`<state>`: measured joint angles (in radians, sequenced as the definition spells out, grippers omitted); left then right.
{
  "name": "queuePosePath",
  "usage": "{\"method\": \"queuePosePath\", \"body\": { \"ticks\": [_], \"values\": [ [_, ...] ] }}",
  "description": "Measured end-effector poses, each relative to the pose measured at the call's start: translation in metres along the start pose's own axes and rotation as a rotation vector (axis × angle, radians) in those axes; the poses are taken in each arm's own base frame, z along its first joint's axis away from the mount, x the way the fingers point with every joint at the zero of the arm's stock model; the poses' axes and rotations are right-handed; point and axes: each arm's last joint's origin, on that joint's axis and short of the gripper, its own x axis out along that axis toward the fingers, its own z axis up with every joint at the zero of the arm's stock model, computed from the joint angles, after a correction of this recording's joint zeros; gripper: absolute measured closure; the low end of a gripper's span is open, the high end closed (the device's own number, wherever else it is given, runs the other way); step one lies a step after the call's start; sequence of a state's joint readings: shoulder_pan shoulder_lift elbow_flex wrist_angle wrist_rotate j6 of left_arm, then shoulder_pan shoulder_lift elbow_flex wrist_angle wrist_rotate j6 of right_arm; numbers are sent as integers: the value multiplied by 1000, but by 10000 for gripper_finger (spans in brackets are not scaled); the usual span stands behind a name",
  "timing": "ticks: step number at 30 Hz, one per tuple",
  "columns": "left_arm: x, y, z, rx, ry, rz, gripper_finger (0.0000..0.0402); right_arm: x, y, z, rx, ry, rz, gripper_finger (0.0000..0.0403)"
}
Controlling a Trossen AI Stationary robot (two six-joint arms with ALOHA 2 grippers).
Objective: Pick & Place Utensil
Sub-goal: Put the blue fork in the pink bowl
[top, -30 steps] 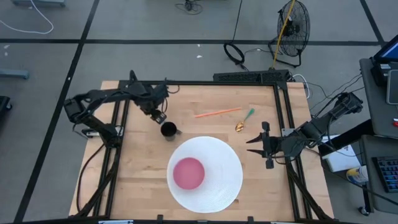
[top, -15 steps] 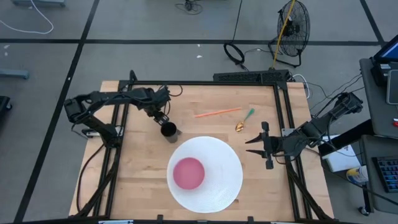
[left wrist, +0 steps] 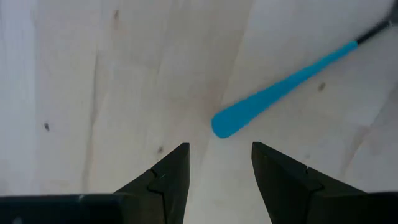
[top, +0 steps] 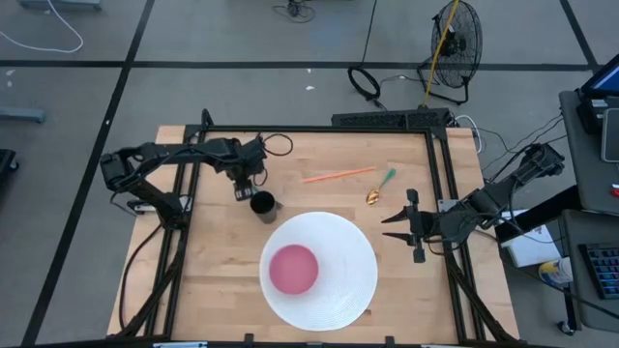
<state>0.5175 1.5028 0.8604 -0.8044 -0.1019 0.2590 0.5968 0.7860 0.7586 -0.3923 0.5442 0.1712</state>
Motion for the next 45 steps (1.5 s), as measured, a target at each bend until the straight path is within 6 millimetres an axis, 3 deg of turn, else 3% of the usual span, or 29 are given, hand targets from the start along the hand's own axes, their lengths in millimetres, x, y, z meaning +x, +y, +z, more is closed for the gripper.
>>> {"method": "queuePosePath", "body": {
  "ticks": [7, 12, 25, 45],
  "values": [
    [0, -6, 4, 197, -78, -114, 225, 0, 0, 0, 20, 0, 0, 273],
    [13, -13, 3, 260, -136, -99, 225, 0, 0, 0, 23, 0, 0, 273],
    [33, -22, -10, 313, -158, -83, 225, 0, 0, 0, 8, 0, -1, 273],
    [29, -17, 7, 330, -309, -17, 225, 0, 0, 0, -4, -1, -4, 273]
  ]
}}
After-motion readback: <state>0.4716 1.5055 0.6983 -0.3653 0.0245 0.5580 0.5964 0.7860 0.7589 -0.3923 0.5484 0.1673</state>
